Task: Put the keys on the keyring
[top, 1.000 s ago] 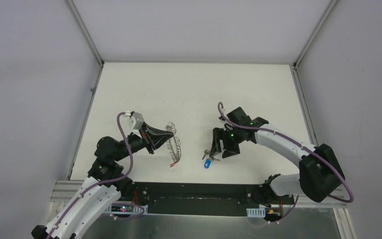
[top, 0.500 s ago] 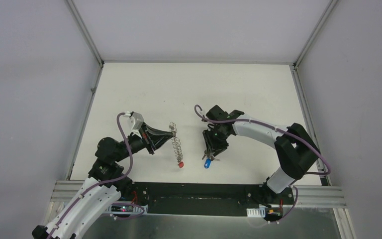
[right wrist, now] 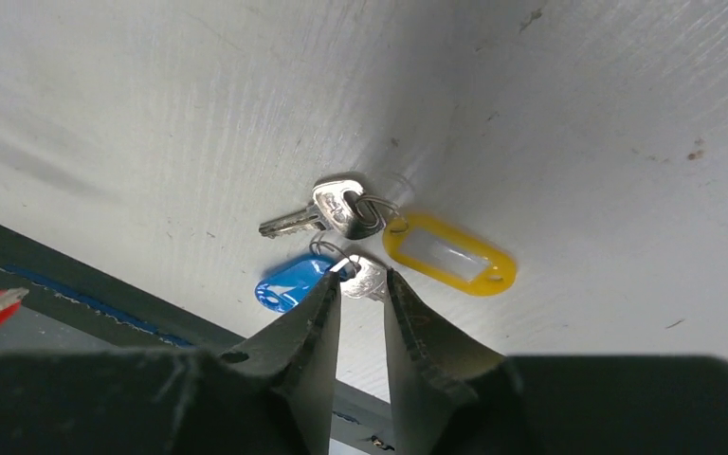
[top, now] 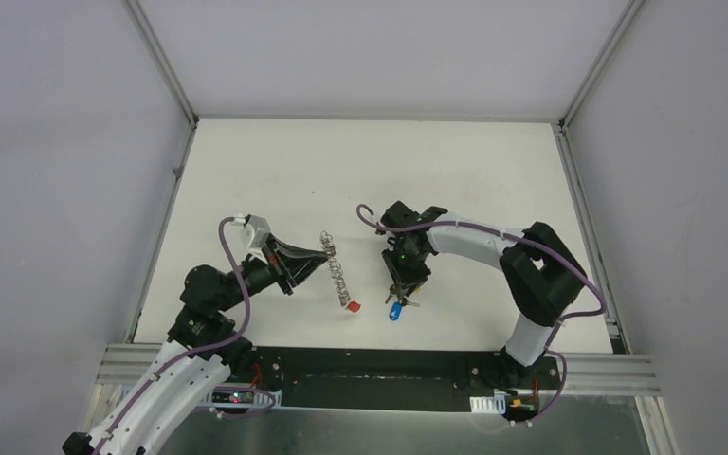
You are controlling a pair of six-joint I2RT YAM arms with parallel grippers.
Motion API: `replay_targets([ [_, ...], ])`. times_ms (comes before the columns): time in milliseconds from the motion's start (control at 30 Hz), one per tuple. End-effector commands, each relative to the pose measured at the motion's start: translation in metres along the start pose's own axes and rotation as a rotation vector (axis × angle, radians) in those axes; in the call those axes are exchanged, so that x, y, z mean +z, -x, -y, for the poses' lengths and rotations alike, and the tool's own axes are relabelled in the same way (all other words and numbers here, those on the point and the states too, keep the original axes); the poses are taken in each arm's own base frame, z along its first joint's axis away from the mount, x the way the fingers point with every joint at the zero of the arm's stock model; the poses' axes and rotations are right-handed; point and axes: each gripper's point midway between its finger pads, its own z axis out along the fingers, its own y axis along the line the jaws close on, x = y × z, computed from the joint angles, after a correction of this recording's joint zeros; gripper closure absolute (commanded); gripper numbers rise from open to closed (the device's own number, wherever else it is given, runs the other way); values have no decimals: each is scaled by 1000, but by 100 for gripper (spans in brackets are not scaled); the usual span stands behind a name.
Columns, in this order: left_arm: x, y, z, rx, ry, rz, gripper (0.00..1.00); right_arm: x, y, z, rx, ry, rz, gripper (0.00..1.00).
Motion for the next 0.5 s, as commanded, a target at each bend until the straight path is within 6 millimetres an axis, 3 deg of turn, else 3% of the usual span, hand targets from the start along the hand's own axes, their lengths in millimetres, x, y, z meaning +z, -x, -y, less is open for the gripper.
replay_targets([
  [0, -1, 17, 8, 24, -19, 64, 100, -1, 14, -6, -37, 13, 28, 75],
  [467, -5, 19, 5, 24, 14, 72, 100, 9, 14, -21, -43, 113, 26, 79],
])
